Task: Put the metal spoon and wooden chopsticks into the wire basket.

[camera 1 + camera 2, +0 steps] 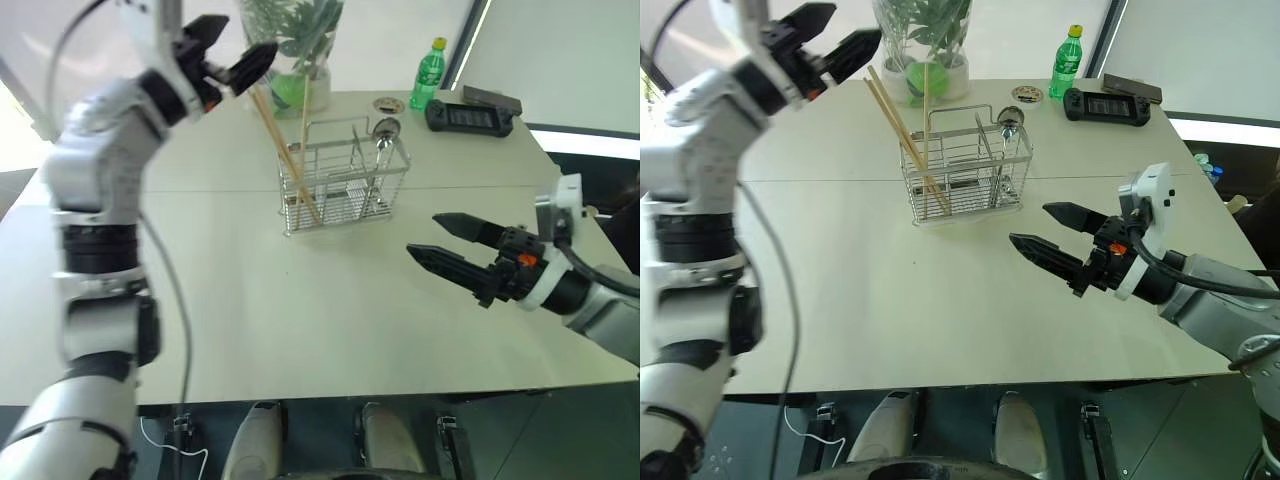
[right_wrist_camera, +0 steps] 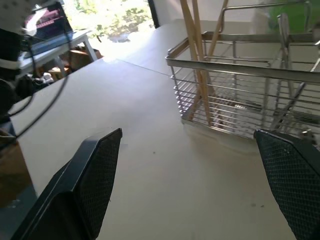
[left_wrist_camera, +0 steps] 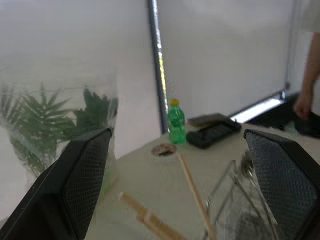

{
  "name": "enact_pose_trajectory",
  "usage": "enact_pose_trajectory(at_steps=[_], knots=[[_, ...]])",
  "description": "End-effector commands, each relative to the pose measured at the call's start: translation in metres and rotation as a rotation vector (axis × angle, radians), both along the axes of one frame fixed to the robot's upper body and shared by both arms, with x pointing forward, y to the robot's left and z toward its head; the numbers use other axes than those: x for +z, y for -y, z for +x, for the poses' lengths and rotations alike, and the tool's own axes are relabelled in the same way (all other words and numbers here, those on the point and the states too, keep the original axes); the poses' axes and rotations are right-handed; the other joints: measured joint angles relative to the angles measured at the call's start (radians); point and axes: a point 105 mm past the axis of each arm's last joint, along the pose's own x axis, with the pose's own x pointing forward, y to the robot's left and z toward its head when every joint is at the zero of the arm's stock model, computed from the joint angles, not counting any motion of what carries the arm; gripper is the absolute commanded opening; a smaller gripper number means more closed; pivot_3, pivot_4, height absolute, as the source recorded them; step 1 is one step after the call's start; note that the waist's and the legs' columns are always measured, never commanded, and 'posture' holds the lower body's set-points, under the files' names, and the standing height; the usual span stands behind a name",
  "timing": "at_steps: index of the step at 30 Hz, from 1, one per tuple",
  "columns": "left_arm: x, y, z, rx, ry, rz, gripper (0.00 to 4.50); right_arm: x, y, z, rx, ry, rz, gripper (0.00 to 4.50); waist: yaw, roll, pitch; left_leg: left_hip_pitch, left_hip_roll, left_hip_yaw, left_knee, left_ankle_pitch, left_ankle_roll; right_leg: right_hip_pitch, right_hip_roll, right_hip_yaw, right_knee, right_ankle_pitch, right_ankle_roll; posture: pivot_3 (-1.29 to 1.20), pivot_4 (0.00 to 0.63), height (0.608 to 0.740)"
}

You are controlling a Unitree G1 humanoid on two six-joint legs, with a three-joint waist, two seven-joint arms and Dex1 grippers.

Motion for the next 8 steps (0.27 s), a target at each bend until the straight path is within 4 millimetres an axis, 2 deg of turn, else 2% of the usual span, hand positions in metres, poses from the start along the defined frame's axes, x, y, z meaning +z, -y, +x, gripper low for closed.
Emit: enact_pose_trajectory(at_steps=[1,4,8], knots=[[-0.019,-0.013,-0.027,-0.085,-0.081,0.168,4.47,0.009,0.020,0.021,-0.126,0.094,-0.066,4.37,0.001,0.000,0.000,0.000,0.000,0.000,0.000,0.000,0.000,0.000,0.000,0.000,0.000,0.000,0.000,0.00,0.150,0.720],[-0.045,-0.031,-0.047,-0.100,-0.159,0.307,4.47,0.007,0.029,0.032,-0.161,0.105,-0.095,4.37,-0.002,0.001,0.001,-0.001,0.000,0.000,0.000,0.000,0.000,-0.001,0.000,0.001,-0.001,0.000,-0.001,0.00,0.150,0.720],[-0.068,-0.043,-0.054,-0.046,-0.174,0.403,4.47,0.002,0.031,0.039,-0.154,0.104,-0.106,4.37,0.008,0.001,0.001,-0.002,0.001,0.001,-0.002,0.000,0.000,-0.002,-0.001,0.001,-0.002,-0.001,-0.002,0.00,0.150,0.720]])
